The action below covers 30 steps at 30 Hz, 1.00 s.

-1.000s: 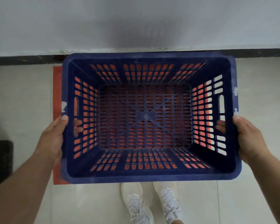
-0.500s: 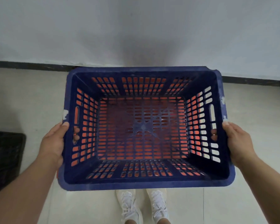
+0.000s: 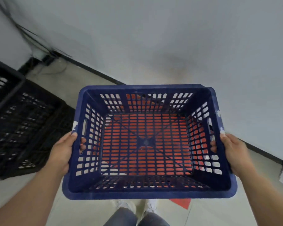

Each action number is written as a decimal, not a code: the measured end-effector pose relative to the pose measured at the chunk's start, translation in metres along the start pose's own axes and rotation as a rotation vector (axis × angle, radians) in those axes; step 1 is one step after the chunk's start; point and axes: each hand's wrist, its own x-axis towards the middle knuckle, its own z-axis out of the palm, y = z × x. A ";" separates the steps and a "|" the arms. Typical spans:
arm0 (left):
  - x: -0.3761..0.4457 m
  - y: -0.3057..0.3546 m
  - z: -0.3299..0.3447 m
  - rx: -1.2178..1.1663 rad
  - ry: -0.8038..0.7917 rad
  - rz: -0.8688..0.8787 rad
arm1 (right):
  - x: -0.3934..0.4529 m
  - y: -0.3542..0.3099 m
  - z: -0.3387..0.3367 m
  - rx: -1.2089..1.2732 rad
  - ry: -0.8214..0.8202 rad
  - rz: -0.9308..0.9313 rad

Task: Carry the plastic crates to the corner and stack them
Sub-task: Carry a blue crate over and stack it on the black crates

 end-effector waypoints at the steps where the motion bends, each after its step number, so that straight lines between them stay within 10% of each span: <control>1: -0.014 0.007 -0.015 -0.025 0.030 0.002 | -0.010 -0.015 0.002 -0.030 -0.017 -0.036; 30: -0.201 0.127 -0.351 -0.451 0.701 0.014 | -0.255 -0.328 0.262 -0.315 -0.546 -0.573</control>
